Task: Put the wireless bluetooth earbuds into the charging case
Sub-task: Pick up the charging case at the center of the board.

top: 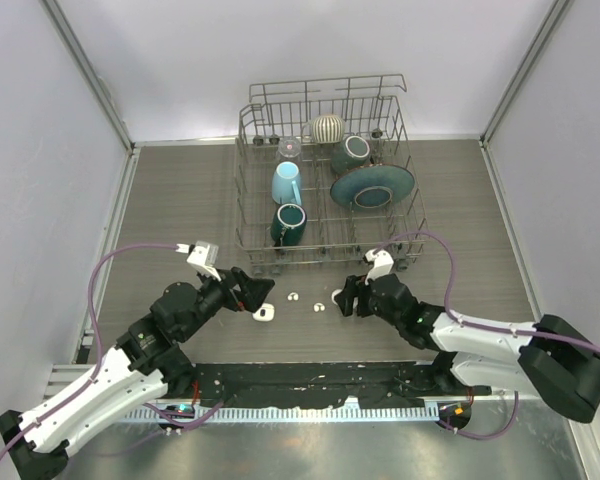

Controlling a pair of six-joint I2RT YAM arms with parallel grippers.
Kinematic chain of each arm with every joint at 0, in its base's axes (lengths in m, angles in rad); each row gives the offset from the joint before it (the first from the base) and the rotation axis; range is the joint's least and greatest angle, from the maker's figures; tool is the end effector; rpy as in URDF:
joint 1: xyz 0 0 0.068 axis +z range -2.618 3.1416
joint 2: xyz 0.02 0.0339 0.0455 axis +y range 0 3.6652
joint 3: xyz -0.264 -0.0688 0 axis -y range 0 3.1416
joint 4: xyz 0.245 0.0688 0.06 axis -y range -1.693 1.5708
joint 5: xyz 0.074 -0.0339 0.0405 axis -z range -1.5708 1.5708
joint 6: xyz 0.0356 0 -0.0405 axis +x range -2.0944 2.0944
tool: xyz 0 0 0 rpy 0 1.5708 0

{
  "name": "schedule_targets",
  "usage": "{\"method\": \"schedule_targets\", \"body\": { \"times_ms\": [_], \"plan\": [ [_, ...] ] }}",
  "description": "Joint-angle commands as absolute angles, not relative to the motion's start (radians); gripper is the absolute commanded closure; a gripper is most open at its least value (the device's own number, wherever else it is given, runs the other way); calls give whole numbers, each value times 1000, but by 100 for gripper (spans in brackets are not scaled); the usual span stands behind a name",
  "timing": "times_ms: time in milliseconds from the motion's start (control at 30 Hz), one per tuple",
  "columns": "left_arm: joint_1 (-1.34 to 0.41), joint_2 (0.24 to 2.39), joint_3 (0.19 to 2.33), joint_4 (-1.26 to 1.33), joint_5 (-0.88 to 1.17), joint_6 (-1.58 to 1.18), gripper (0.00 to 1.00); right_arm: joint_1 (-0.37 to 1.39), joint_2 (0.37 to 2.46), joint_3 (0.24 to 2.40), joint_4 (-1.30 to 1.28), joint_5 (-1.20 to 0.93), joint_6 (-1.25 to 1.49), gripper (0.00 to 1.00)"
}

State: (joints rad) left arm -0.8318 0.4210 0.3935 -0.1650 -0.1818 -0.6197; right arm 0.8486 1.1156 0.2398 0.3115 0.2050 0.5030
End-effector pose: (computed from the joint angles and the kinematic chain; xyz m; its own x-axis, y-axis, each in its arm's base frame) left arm 0.0941 -0.0937 0.2538 -0.4577 -0.3458 -0.8191 0.4196 0.7282 -0.5419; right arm 0.1369 0.1444 0.1426 -0.6091 0.0226 -0.7928 -0.3736 0.8736 0.3119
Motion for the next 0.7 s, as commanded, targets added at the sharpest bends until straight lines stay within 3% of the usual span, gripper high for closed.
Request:
{"method": "schedule_targets", "body": {
  "times_ms": [0,267,667],
  "plan": [
    [-830,422,405,-114,-184,-606,0,847,993,190,353,172,532,33],
    [-830,486,403,-69,-164,-604,0,845,902,196,242,89,479,35],
    [-830,526,414,-57,-149,-604,0,847,1023,264,219,129,446,28]
  ]
}}
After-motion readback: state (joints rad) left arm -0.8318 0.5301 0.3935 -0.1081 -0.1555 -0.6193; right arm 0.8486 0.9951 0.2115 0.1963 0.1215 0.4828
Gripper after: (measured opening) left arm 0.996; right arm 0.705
